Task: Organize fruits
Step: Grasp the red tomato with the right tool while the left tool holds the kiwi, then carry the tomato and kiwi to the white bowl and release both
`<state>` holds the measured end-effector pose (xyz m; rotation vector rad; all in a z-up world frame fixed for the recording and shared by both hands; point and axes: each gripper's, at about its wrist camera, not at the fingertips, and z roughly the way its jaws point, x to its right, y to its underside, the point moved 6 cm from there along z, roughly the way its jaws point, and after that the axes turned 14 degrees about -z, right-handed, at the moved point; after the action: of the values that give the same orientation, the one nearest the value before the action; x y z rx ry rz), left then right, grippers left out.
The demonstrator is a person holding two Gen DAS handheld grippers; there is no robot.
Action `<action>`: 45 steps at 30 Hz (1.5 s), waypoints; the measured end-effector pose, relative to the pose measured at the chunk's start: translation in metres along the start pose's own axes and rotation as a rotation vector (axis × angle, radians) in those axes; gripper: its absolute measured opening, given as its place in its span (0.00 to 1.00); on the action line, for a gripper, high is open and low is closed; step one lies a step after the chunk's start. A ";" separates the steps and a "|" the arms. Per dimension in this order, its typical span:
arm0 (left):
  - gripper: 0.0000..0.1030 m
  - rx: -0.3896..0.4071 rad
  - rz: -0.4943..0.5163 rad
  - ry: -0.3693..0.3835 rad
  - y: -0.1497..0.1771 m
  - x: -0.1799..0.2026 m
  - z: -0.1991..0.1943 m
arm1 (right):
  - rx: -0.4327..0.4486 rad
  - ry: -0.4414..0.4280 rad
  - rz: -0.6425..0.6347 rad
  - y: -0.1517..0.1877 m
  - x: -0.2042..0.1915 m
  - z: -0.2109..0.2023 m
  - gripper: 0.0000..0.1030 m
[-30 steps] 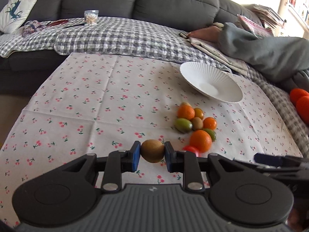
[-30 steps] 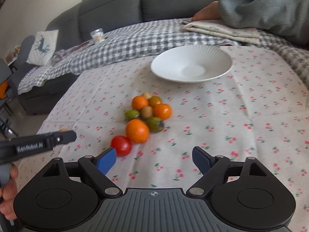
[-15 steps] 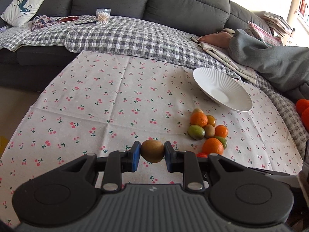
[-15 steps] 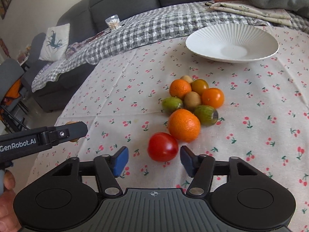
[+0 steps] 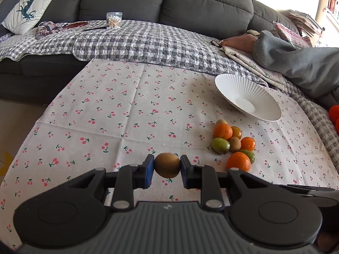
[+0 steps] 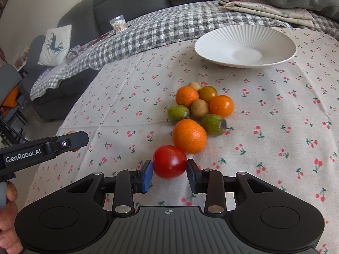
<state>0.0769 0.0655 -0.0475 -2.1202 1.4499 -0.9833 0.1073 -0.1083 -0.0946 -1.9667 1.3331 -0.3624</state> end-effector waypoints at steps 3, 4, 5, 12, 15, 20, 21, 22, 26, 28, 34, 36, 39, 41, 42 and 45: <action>0.24 -0.001 0.004 0.000 0.000 0.002 0.001 | -0.005 0.006 0.014 0.003 0.008 -0.008 0.33; 0.24 -0.001 0.007 -0.001 0.000 0.003 0.001 | -0.006 0.009 0.016 0.003 0.010 -0.011 0.33; 0.24 -0.001 0.010 -0.001 0.001 0.004 0.002 | -0.005 0.013 0.020 0.003 0.013 -0.015 0.33; 0.24 -0.003 0.028 0.000 0.000 0.012 0.004 | 0.010 0.034 0.049 -0.001 0.032 -0.037 0.33; 0.24 0.003 0.039 0.009 -0.003 0.016 0.003 | 0.027 0.045 0.052 -0.007 0.041 -0.048 0.33; 0.24 0.005 0.067 0.022 -0.009 0.025 0.004 | 0.051 0.056 0.055 -0.022 0.057 -0.063 0.33; 0.24 0.001 0.072 0.026 -0.010 0.028 0.005 | 0.053 0.057 0.055 -0.024 0.060 -0.064 0.33; 0.24 -0.004 0.077 0.032 -0.010 0.030 0.006 | 0.054 0.058 0.056 -0.027 0.063 -0.066 0.33; 0.24 -0.021 0.090 0.058 -0.018 0.042 0.012 | 0.055 0.064 0.053 -0.038 0.075 -0.069 0.33; 0.24 -0.029 0.096 0.073 -0.023 0.049 0.016 | 0.062 0.075 0.046 -0.045 0.083 -0.071 0.33; 0.24 -0.027 0.152 0.130 -0.042 0.087 0.034 | 0.100 0.121 0.072 -0.073 0.125 -0.074 0.33; 0.24 -0.014 0.175 0.147 -0.049 0.102 0.043 | 0.117 0.137 0.093 -0.082 0.141 -0.073 0.33; 0.24 -0.003 0.209 0.173 -0.057 0.122 0.060 | 0.137 0.140 0.122 -0.091 0.159 -0.066 0.33; 0.24 -0.013 0.220 0.182 -0.059 0.134 0.073 | 0.130 0.149 0.132 -0.095 0.168 -0.057 0.33; 0.24 -0.021 0.227 0.190 -0.059 0.140 0.080 | 0.125 0.151 0.136 -0.097 0.172 -0.052 0.33; 0.24 -0.027 0.263 0.199 -0.058 0.157 0.099 | 0.113 0.164 0.144 -0.103 0.180 -0.038 0.33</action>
<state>0.2216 -0.0628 -0.0252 -1.8295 1.7921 -1.0999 0.2321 -0.2630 -0.0247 -1.7667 1.5140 -0.5264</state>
